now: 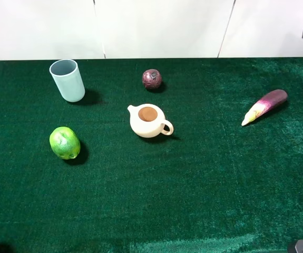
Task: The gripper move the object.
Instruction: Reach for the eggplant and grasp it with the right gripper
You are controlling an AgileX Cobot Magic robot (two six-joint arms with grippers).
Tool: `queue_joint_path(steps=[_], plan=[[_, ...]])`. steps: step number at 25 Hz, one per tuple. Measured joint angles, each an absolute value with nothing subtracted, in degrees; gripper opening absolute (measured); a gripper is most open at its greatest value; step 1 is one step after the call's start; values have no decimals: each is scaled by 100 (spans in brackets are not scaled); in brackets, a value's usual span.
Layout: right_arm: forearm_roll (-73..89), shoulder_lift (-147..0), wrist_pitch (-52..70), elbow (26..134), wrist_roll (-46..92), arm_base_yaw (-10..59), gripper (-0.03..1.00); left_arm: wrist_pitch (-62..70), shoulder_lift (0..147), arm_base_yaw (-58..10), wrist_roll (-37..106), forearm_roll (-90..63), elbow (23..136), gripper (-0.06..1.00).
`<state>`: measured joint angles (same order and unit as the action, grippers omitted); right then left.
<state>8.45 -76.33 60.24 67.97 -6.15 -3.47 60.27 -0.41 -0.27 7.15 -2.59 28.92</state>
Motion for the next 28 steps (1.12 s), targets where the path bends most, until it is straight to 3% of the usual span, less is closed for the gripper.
queue_joint_path(steps=[28], plan=[[293,-10166,4985,6973,-2624,-347,69,6027,-41,-27,715,-259,2892,95]])
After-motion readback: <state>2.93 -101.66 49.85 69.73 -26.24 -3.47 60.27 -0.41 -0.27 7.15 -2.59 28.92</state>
